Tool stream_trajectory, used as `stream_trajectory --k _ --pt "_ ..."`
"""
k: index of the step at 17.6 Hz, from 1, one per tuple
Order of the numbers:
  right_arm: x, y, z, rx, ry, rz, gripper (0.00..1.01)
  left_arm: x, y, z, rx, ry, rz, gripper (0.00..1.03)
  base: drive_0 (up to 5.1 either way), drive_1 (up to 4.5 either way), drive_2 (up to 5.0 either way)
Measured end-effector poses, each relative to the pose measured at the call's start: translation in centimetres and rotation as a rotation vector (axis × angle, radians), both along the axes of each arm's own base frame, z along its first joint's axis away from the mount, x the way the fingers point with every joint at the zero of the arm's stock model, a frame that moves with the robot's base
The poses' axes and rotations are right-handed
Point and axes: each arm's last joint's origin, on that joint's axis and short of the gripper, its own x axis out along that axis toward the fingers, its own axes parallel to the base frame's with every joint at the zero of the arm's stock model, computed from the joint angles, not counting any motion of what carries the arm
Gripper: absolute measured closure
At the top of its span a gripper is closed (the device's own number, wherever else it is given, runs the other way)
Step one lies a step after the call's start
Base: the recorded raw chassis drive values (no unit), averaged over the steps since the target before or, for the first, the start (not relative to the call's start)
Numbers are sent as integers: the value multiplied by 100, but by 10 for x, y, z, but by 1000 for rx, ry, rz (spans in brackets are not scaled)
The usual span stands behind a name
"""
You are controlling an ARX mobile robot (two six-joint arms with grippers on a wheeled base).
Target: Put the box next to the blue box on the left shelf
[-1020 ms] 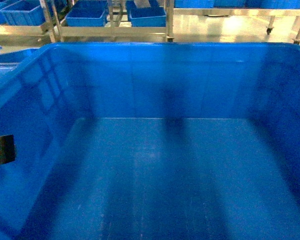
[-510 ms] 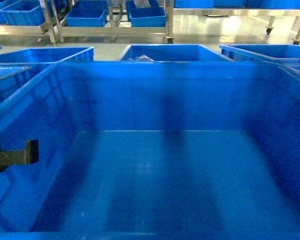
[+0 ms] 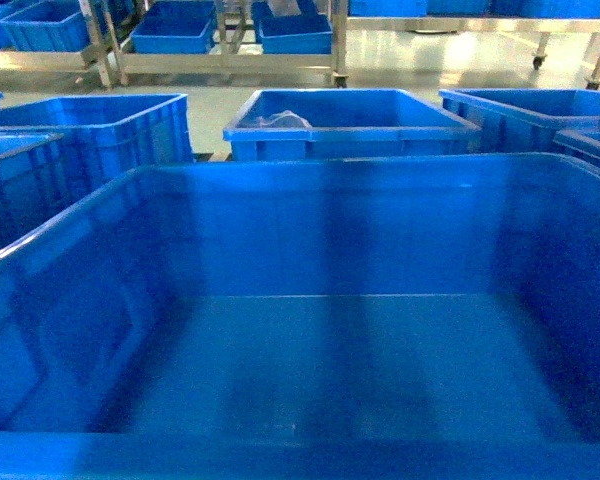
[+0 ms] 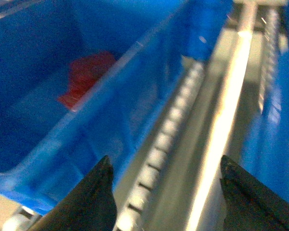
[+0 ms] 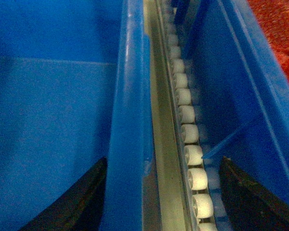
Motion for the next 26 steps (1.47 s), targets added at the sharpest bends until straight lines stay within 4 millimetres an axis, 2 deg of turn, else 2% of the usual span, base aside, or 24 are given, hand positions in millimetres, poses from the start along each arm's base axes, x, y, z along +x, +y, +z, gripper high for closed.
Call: stream_trajectory --k 2,3,4,5,10,11,12,14,16,17,22,26 --pt "-2 3 19 2 -141 -22 15 0 1 18 -29 -151 31 20 0 0 0" --pt "-3 6 37 15 -248 -22 2 -1 -6 28 -49 -226 -8 9 0 0 0" --pt "-5 7 45 20 -291 -34 2 -2 -10 32 -46 -251 -38 3 0 0 0" --pt "-7 7 48 16 -305 -50 3 -2 -11 34 -34 -253 -48 6 0 0 0" --pt "-8 5 47 -14 -310 -80 3 -7 -10 40 -11 -287 -50 5 0 0 0" --pt "-7 5 47 10 -381 -56 6 -7 -8 39 -30 -341 -101 9 0 0 0" --pt "-28 -4 22 114 -637 107 39 -27 16 16 -41 -435 -396 41 0 0 0" --pt "-42 -9 9 112 -655 115 66 -41 27 -1 -32 -419 -463 69 0 0 0" --pt "-53 -18 -3 115 -646 131 92 -52 37 -11 -29 -424 -450 94 0 0 0" --pt "-57 -23 -6 106 -654 106 100 -57 40 -15 -30 -426 -456 102 0 0 0" --pt "-76 -22 -23 110 -649 119 100 -76 59 -31 -32 -419 -459 102 0 0 0" --pt "-86 -22 -29 110 -654 119 100 -86 59 -36 -31 -424 -462 102 0 0 0"
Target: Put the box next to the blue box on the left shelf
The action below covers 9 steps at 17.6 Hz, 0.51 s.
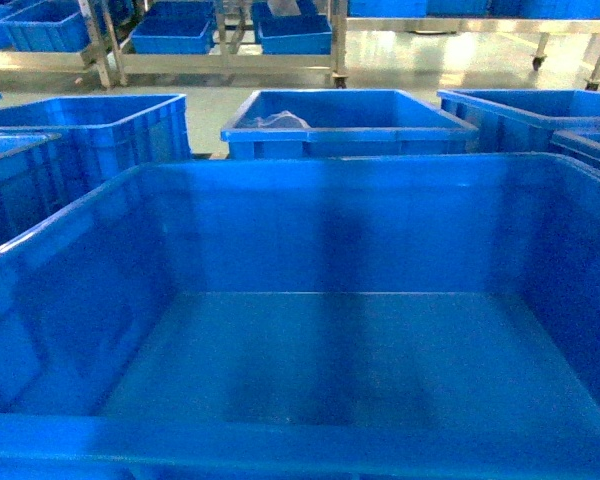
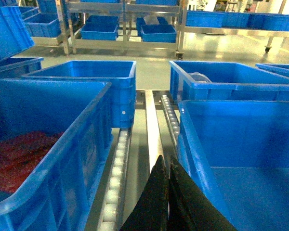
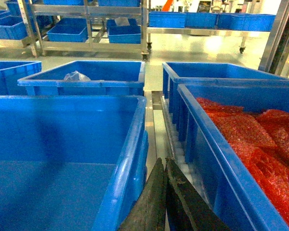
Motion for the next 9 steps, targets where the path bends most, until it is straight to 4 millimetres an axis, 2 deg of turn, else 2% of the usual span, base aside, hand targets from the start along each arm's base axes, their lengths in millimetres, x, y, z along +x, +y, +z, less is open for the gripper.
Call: stream_trajectory --k 2,9 --pt "-3 0 -6 0 -7 0 100 -3 0 -5 0 -11 0 102 0 0 0" --pt "-15 0 -6 0 -14 0 100 -15 0 -5 0 -18 0 102 0 0 0"
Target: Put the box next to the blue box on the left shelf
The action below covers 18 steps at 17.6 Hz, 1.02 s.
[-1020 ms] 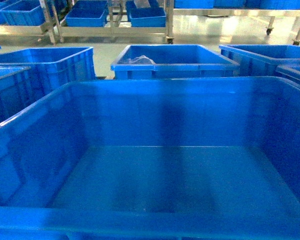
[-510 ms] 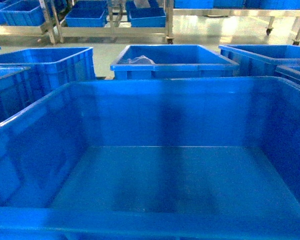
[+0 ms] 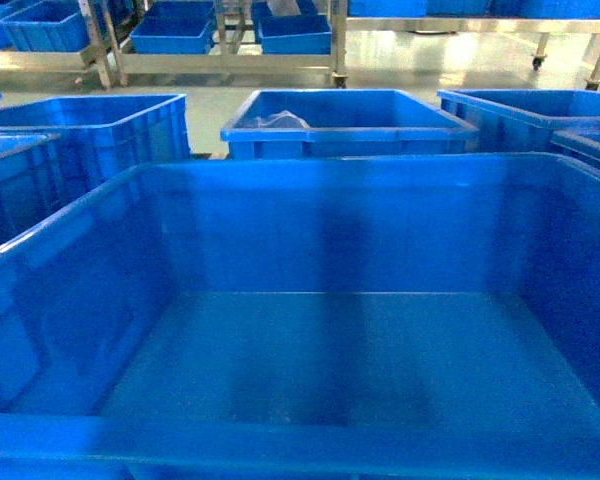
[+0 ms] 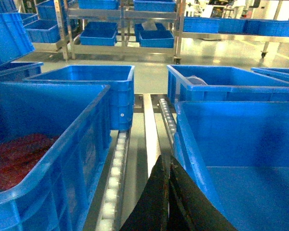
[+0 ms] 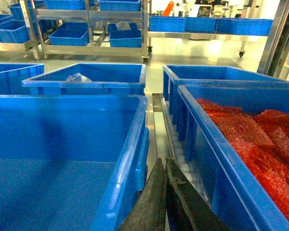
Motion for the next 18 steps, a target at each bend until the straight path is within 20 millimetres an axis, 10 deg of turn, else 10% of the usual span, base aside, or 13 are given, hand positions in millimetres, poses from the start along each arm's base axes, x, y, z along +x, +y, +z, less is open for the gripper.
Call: stream_trajectory --k 9,16,18 --pt "-13 0 -3 -2 8 0 92 -12 0 -4 2 14 0 97 0 0 0" --pt "-13 0 -3 -2 8 0 2 -12 0 -4 2 14 0 8 0 0 0" --pt "-13 0 -3 -1 8 0 1 -12 0 -4 3 14 0 3 0 0 0"
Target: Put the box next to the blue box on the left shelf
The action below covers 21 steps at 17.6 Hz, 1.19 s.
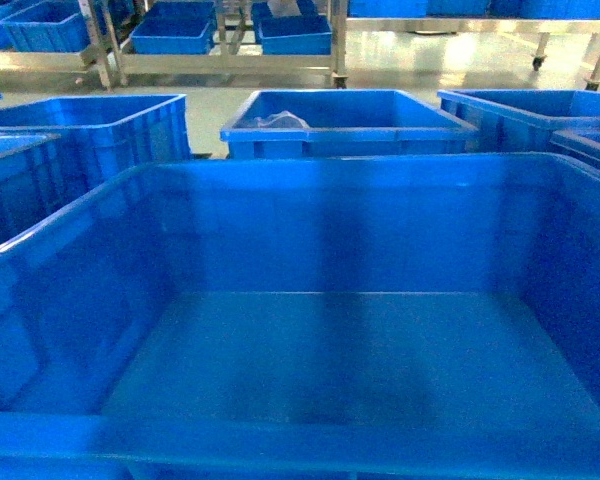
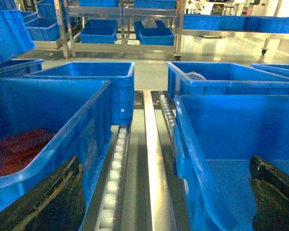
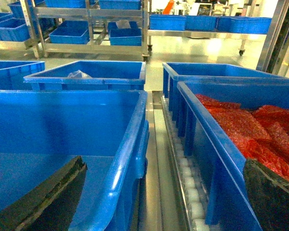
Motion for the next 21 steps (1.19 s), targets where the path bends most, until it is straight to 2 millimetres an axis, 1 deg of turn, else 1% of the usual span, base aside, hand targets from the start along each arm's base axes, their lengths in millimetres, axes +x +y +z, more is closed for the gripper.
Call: stream_trajectory --k 3,21 --pt "0 0 0 0 0 0 4 0 0 0 0 0 0 6 0 0 0" --pt "0 0 0 0 0 0 3 0 0 0 0 0 0 5 0 0 0"
